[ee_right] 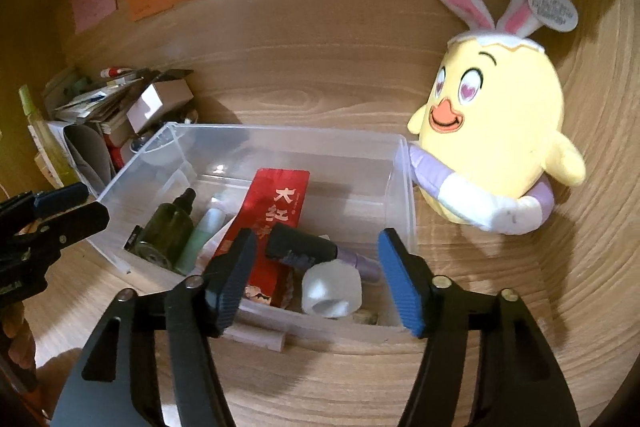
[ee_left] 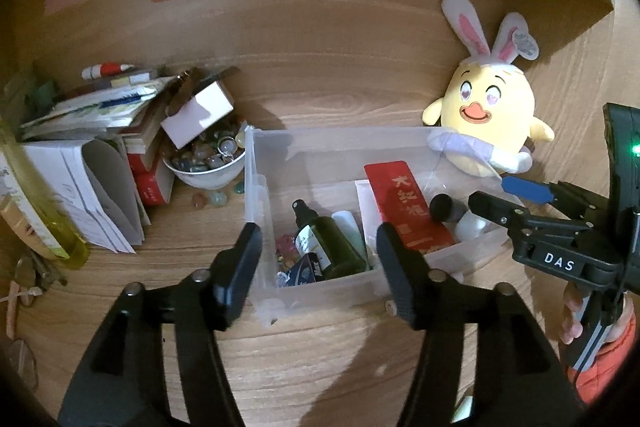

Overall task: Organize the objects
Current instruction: 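Open both tools to drop the tape roll and bead into the box, then move the left tool toward the pale green tube while the right tool approaches the red-capped white tube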

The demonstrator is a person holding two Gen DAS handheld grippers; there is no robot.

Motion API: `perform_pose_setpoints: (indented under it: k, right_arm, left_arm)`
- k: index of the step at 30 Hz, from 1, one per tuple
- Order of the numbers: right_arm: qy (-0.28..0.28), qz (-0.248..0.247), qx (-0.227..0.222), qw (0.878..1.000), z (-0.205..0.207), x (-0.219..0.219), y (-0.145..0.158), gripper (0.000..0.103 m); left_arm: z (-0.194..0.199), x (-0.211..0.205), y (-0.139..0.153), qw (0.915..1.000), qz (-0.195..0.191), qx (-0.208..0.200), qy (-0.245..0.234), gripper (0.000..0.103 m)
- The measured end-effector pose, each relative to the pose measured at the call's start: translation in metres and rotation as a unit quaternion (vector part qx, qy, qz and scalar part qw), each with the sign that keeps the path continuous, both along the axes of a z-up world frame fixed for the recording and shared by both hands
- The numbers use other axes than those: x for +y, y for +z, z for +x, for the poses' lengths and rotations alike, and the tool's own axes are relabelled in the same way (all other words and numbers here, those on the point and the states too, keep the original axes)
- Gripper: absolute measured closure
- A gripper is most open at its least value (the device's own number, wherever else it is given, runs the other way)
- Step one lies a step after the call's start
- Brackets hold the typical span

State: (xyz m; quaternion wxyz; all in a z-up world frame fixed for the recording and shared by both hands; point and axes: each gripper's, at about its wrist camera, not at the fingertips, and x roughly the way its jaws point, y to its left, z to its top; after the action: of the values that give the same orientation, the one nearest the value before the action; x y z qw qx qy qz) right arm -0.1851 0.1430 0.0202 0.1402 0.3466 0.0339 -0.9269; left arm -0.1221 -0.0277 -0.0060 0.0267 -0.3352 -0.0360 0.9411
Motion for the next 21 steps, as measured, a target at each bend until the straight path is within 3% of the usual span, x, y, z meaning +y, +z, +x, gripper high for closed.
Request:
perform_pose_setpoints:
  k: [5, 13, 21]
  right_arm:
    - [0.008, -0.001, 0.013, 1.000, 0.013, 0.001, 0.008, 0.033]
    - [0.010, 0.004, 0.031, 0.999, 0.037, 0.009, 0.017, 0.027]
    - [0.004, 0.016, 0.032, 0.999, 0.053, 0.013, 0.013, 0.022]
  left_arm:
    - [0.013, 0.000, 0.003, 1.0000, -0.003, 0.003, 0.000, 0.018]
    - [0.036, 0.007, -0.010, 0.9995, -0.016, -0.023, -0.017, 0.018]
    - [0.062, 0.024, -0.032, 0.9964, -0.003, -0.066, -0.053, 0.018]
